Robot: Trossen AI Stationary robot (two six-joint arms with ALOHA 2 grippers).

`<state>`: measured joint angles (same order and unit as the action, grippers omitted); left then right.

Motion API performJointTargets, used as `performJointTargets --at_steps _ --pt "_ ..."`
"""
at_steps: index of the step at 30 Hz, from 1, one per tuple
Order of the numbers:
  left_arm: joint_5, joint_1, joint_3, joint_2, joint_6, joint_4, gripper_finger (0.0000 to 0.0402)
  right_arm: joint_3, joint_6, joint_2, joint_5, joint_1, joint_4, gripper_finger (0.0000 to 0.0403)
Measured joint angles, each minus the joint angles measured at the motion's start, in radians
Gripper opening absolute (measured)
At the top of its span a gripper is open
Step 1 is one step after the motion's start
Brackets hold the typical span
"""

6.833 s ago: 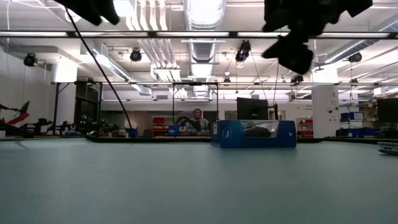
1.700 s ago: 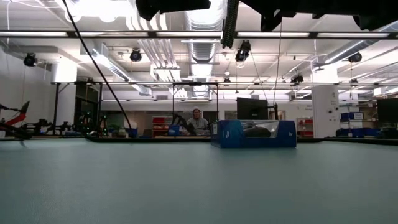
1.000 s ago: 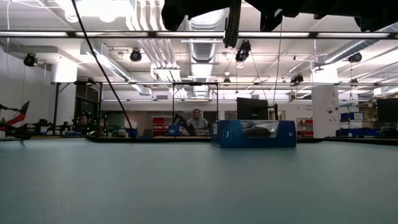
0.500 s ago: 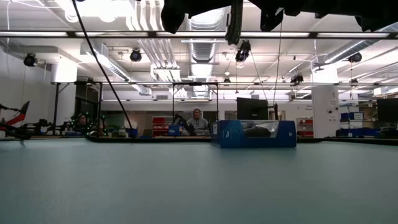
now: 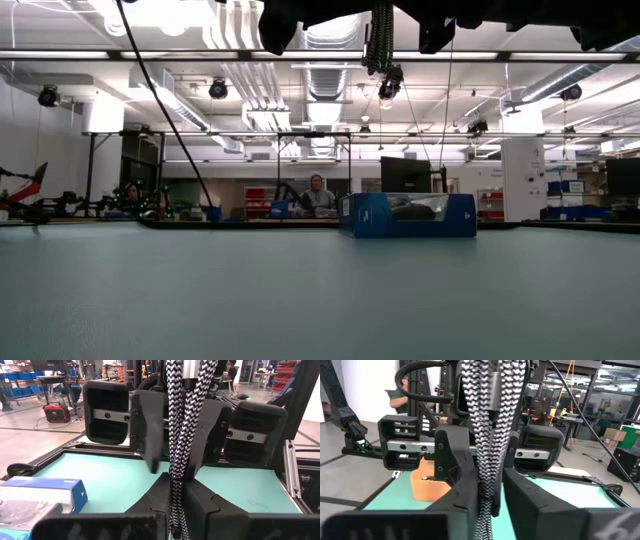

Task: Pick and place USB-C Cables
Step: Put the white black charger cable into the orange bin

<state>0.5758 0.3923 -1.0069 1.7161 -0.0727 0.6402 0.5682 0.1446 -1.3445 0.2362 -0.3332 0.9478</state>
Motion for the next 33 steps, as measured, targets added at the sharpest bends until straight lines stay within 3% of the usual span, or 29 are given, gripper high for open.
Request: performJointTargets --at_steps 7,13,33 --pt "-0.009 0.001 0.000 0.000 0.001 -0.001 0.0015 0.000 -0.016 0.000 0.008 0.000 0.000 0.0155" --pt "-0.005 0.001 0.000 -0.001 0.001 -0.001 0.0015 0.000 -0.046 0.010 0.007 0.000 -0.004 0.0196" --pt "0.001 0.002 0.000 -0.002 -0.053 -0.078 0.0015 0.000 -0.135 0.117 0.000 0.000 -0.146 0.0208"
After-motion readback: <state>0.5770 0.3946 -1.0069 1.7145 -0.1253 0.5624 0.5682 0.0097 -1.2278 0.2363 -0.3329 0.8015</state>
